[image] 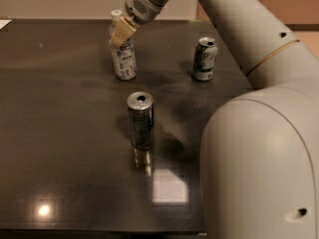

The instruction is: Move blue plastic bottle near 7up can

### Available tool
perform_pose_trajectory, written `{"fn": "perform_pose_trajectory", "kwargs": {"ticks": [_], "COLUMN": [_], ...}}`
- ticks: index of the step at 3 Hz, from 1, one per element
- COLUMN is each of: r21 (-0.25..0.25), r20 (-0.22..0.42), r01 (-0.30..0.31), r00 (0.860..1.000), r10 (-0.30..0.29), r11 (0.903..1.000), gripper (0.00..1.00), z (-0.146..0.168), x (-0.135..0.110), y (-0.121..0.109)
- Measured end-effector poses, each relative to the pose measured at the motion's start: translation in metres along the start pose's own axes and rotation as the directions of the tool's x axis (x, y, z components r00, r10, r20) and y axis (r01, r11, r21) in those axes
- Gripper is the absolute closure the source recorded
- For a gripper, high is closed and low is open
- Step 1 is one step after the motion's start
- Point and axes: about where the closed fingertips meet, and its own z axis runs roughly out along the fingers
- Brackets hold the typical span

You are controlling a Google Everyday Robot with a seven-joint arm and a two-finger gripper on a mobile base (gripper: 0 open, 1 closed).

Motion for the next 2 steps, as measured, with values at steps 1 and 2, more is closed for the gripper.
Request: {"fn": "perform_pose_trajectory", "kwargs": {"ticks": [1,2], "r21": [0.011,0.026], "r20": [0.003,0.011], "r01": [0.014,0.014], "r00": [1.0,1.0], "r10": [-0.014,-0.014], "r11": [0.9998,0.9996], "gripper": [0.87,1.0], "z": [-0.016,-0.043], "x": [0.003,0.013], "y": [0.0,-0.003]}}
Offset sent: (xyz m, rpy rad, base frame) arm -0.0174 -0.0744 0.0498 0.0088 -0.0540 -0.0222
